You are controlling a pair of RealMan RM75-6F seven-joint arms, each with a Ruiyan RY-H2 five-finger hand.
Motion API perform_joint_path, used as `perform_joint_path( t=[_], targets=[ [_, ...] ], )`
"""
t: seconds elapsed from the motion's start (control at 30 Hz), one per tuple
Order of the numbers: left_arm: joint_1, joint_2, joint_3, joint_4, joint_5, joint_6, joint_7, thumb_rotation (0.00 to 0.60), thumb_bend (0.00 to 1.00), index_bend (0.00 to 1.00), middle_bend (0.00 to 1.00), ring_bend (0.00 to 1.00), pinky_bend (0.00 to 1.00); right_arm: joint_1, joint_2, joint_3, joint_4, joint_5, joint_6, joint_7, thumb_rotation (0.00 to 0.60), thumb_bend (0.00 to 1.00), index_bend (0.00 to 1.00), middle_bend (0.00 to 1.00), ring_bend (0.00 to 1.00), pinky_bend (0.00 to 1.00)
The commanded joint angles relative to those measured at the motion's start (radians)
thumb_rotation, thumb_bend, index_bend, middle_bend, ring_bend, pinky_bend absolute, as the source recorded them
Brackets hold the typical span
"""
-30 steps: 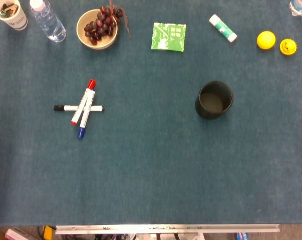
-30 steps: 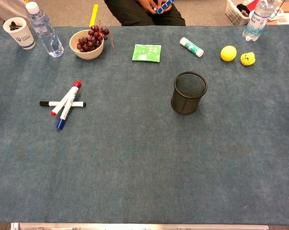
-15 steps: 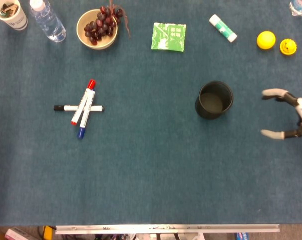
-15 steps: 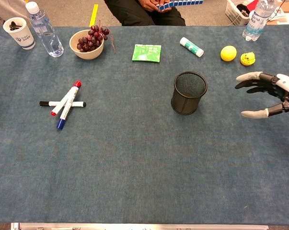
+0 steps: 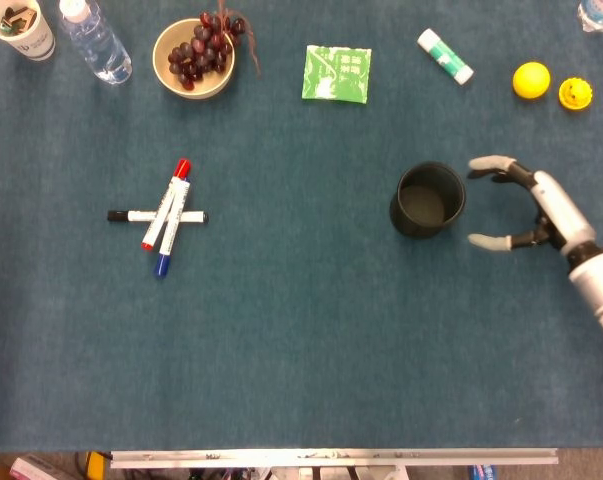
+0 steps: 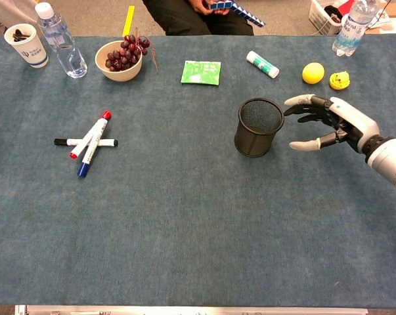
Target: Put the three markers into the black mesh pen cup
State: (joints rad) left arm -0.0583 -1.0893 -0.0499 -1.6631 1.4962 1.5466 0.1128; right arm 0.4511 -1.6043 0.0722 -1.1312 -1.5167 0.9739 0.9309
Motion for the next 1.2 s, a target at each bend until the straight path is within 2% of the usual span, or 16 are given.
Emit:
perform_joint_path(
  t=[0.03,0.7,0.8,1.07,1.2],
  targets=[
    [0.0,0.002,-0.002,0.0,0.0,0.0,-0.003,0.6,0.29,0.09,0.13,0.12,0.15,0.026,-0.037,0.006,0.038,0.004,-0.015,0.018,0.6,0.0,0.26,0.29,0.17,0.2],
    [0.007,0.018,0.001,-0.001,0.011,0.008,-0.031,0.6,0.29,0.09,0.13,0.12,0.15,0.139,-0.173,0.015,0.16,-0.004,-0.049,0.066,0.6,0.0,0.26,0.3,0.17,0.2],
    [0.007,0.018,0.001,0.0,0.012,0.008,-0.034,0.6,0.29,0.09,0.13,0.12,0.15,0.149,-0.181,0.017,0.167,-0.001,-0.053,0.073,0.6,0.05,0.27,0.31,0.18,0.2],
    [-0.001,0.02,0.0,0.005,0.019,-0.003,-0.039,0.6,0.29,0.09,0.13,0.13,0.15,0.166,-0.212,0.03,0.19,0.016,-0.048,0.056,0.6,0.31,0.44,0.43,0.3,0.26],
    [-0.015,0.029,-0.003,0.005,0.031,-0.014,-0.041,0.6,0.29,0.1,0.14,0.14,0.15,0.166,-0.194,0.025,0.163,0.014,-0.039,0.061,0.6,0.35,0.46,0.45,0.33,0.29]
  ],
)
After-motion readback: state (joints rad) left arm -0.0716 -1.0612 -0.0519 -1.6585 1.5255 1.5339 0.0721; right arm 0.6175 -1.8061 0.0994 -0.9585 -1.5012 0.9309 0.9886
